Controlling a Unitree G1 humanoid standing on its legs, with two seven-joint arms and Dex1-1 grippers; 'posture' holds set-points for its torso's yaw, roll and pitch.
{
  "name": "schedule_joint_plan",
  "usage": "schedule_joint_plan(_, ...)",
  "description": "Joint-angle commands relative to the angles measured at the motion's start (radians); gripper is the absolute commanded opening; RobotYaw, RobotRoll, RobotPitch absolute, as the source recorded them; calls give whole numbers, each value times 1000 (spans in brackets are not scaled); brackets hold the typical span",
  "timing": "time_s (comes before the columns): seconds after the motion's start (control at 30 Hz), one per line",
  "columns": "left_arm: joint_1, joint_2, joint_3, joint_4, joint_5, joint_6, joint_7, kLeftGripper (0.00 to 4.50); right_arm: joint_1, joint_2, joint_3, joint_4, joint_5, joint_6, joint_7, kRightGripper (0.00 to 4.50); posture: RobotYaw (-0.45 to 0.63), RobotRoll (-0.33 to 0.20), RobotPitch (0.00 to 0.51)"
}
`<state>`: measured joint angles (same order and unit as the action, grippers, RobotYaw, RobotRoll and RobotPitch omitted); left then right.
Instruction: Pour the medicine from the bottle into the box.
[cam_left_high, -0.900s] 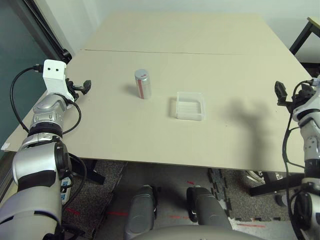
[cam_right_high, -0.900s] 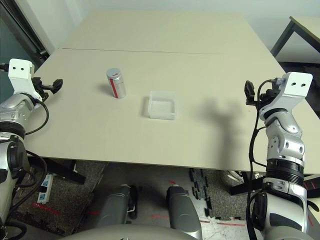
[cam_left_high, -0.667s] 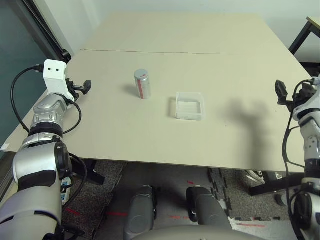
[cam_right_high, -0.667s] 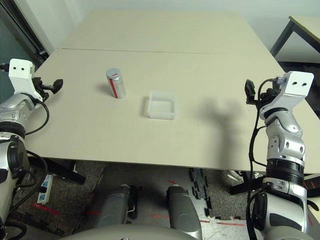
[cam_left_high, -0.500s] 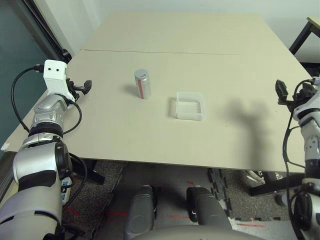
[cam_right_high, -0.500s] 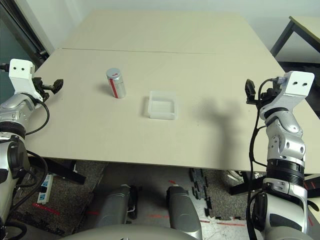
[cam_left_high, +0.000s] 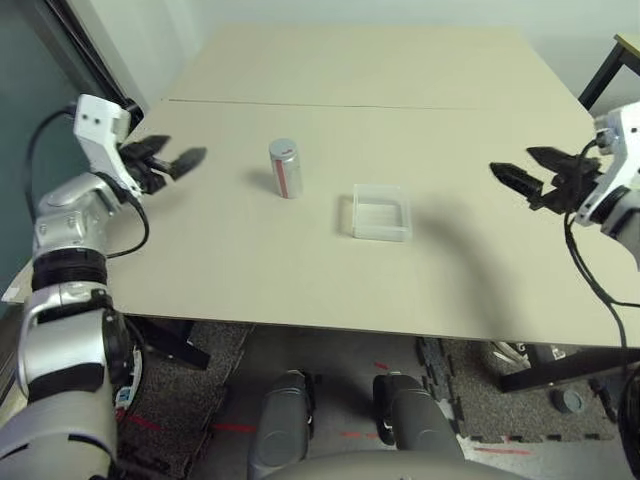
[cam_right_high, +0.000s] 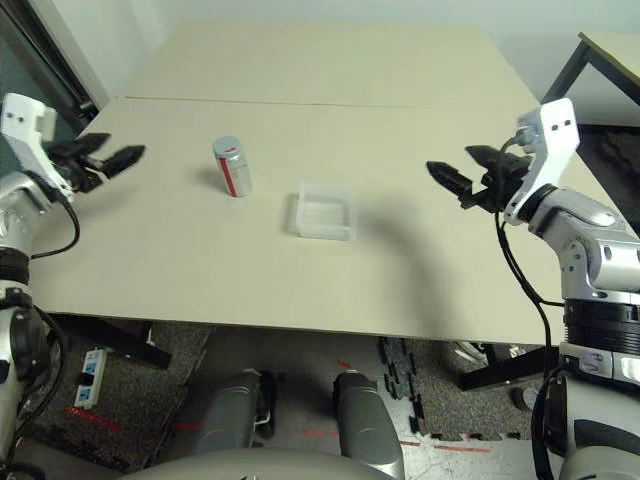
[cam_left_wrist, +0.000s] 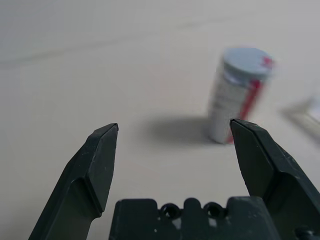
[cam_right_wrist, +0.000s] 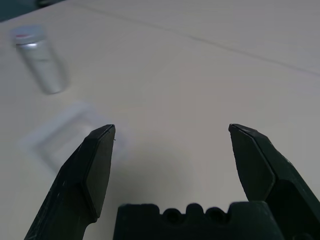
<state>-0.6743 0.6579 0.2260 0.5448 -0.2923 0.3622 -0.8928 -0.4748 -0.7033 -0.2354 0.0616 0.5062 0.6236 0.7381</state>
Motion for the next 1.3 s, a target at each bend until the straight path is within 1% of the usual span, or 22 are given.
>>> schedule_joint_plan(0.03, 15, -26, -36, -113, -13, 54, 15, 4483, -26, 25, 34, -27, 8, 24, 1, 4500, 44, 0, 111)
schedule_joint_plan(0.17, -13, -69, -83, -66, 14, 29, 6, 4483, -48, 72, 77, -54, 0, 38, -11, 4500, 21, 0, 115)
schedule_joint_plan(0.23, -47, -96, -103, -12, 27, 10, 8, 4483, -57, 90, 103, -59, -12, 32, -12, 4500, -2, 0, 114)
schedule_joint_plan(0.43, -123, -145, -147, 130, 59, -68, -6, 4483, -53, 104, 142, -68, -26, 29, -2, 4500, -35, 0, 110)
schedule_joint_plan(0.77, -208, -192, -154, 353, 92, -204, 4, 4483, -46, 118, 154, -96, -22, 38, -6, 4500, -64, 0, 105)
schedule_joint_plan(1.0, -231, -214, -153, 437, 113, -258, 18, 4483, -52, 127, 153, -107, -21, 46, -12, 4500, -72, 0, 104)
schedule_joint_plan(1.3, -254, -223, -145, 522, 136, -325, 42, 4483, -59, 142, 153, -110, -24, 44, -20, 4500, -80, 0, 101)
